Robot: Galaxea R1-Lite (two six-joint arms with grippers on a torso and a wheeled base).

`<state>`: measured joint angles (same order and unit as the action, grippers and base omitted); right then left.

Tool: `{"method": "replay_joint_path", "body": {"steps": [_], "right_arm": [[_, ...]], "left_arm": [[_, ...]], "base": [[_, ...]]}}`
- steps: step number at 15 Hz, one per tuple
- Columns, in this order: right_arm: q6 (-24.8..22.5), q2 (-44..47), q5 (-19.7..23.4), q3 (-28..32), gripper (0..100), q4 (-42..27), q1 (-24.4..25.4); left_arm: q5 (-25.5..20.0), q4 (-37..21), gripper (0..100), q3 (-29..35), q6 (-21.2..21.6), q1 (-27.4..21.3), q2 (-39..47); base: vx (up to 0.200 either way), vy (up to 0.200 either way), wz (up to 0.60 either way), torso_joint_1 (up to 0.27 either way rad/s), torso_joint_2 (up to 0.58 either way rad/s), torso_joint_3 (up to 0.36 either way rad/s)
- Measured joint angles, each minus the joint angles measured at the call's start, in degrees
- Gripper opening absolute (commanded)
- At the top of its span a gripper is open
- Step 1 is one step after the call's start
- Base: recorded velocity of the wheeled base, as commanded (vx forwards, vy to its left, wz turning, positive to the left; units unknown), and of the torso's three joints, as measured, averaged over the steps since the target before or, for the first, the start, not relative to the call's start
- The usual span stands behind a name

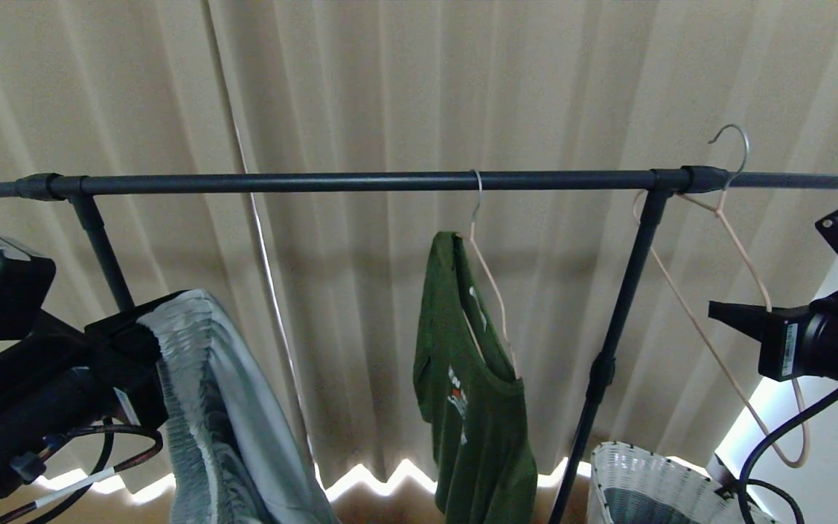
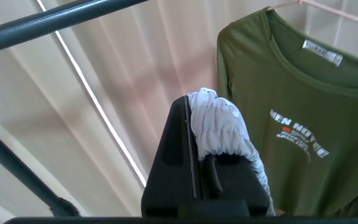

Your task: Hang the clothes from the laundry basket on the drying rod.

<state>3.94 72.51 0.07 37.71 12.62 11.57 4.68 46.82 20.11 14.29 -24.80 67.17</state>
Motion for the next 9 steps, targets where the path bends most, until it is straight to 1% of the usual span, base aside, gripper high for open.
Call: {"method": "replay_joint_path", "body": {"steps": [1,9], "right_arm": [[0.0,-0.5,0.3,-0.3,0,0.0,0.0],[0.1,-1.7,0.3,-1.9,0,0.0,0.0]], "left_arm": [[0.0,0.0,0,0.0,0.4,0.0,0.0],[0.0,0.0,0,-0.1,0.9,0.0,0.0]], "base": [[0.0,0.0,0.0,0.0,0.0,0.0],[-0.2,0.0,0.0,0.002,0.0,0.003]]}}
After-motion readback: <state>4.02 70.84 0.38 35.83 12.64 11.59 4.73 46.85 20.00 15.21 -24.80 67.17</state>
